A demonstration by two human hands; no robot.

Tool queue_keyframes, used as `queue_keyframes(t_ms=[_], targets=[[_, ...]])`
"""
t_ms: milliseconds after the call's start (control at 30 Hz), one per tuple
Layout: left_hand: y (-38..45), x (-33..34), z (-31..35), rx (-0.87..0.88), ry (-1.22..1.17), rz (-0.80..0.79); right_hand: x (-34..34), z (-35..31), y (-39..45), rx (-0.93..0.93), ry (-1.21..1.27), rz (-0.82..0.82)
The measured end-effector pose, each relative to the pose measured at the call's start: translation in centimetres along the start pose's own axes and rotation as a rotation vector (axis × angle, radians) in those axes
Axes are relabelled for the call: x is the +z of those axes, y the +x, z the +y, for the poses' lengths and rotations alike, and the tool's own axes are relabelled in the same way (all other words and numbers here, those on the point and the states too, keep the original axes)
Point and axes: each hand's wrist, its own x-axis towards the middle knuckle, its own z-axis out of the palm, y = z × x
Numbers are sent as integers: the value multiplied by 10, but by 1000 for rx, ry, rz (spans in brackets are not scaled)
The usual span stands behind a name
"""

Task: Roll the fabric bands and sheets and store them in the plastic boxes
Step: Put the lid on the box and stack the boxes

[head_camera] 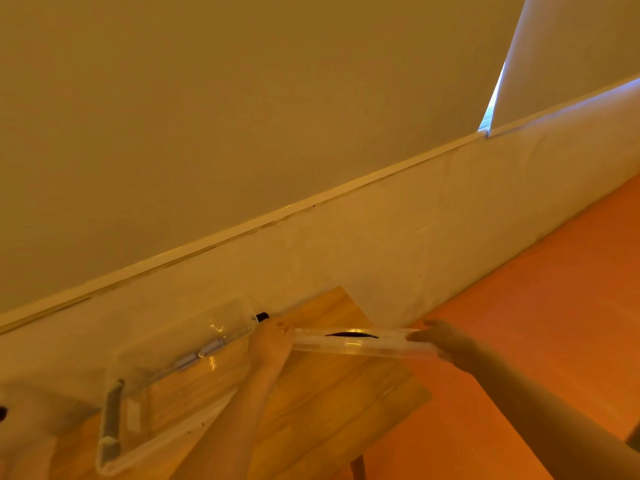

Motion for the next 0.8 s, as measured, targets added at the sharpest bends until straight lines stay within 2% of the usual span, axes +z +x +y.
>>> queue_keyframes(t_ms=[333,467,567,667,733,800], targets=[[-12,-32,-18,151,12,270,20,-41,0,-319,-59,55],[-29,-56,-51,93,45,393,54,-60,2,-424,-156,2],[-42,-79,-83,3,93,398,90,-76,0,-485,-208,-91],[-49,-100,-120,-71,178,500,130,-87,4,-534,-321,-112],[-54,-115,-140,-117,172,514,158,-96,1,-577,-394,-133],[-60,-130,-158,-182,151,528,188,-102,-2,-549,-335,-234]])
